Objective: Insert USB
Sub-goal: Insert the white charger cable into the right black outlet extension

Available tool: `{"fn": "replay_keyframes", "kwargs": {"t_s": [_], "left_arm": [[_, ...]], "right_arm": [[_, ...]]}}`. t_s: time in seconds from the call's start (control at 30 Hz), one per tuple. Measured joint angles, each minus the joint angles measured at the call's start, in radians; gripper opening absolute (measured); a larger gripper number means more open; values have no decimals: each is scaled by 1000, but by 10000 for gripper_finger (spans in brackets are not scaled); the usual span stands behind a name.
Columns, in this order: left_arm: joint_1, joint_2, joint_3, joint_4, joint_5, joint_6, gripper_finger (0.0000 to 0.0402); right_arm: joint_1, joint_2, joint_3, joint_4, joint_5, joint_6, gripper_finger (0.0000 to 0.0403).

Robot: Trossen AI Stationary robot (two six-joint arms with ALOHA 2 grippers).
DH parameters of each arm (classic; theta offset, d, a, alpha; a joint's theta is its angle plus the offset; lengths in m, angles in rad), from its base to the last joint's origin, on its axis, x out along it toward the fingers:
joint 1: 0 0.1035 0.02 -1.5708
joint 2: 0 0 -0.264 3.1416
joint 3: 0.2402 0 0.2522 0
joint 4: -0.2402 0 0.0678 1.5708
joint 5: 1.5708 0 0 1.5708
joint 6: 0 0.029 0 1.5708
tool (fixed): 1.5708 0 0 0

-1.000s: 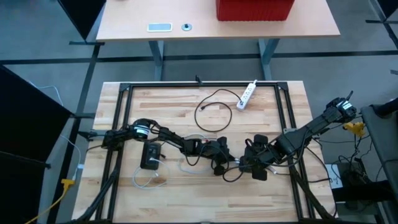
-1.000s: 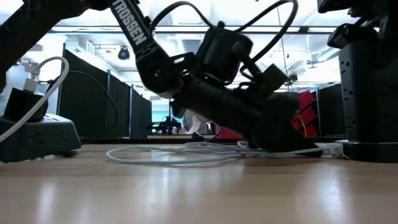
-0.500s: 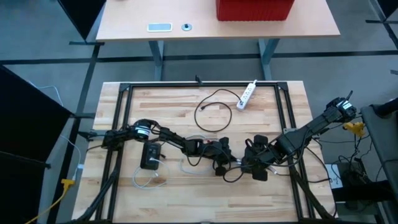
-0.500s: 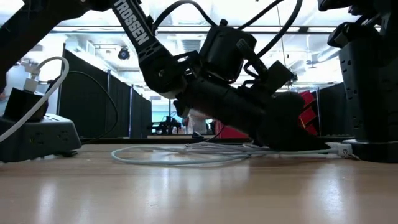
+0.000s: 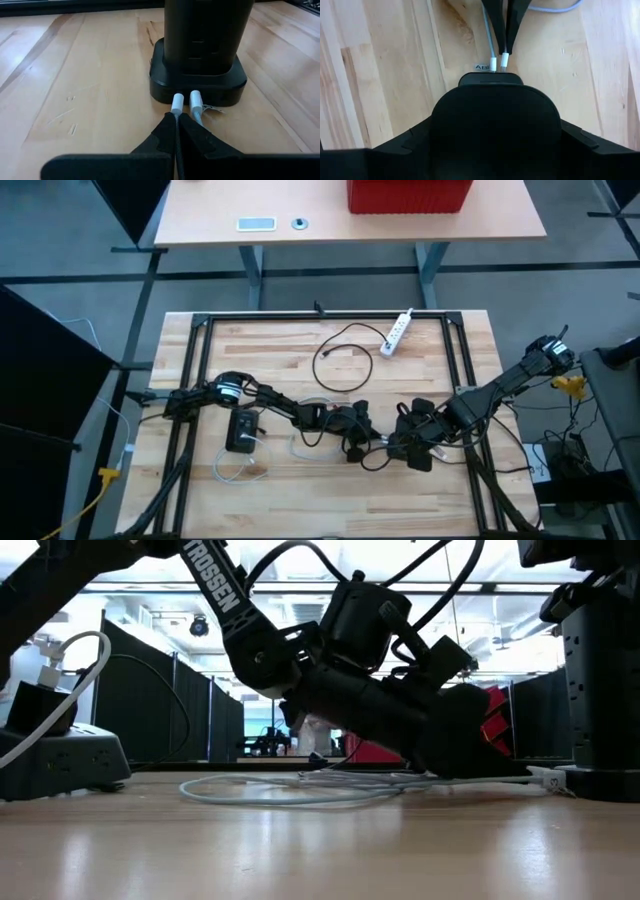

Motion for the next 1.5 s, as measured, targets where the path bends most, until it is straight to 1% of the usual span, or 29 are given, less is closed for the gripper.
{"fn": "replay_keyframes", "kwargs": {"t_s": [0.27,0.53,0.63,1.13,1.27,1.37,1.5], "left_arm": [[-5,52,26,37,7,-10,0],[-4,34,27,35,8,29,0],[-4,46,47,21,11,31,0],[0,31,56,-16,28,33,0],[5,28,61,-47,31,34,0],[10,11,61,-77,33,34,16],[11,-22,61,-96,32,37,57]], "right_arm": [[18,0,-5,-1,27,23,261],[25,0,-8,11,39,22,261],[29,-1,-15,15,42,21,261],[35,-2,-26,29,48,16,261],[35,-2,-27,31,50,14,261],[35,-2,-28,36,53,7,261],[35,-2,-28,39,54,1,261]]}}
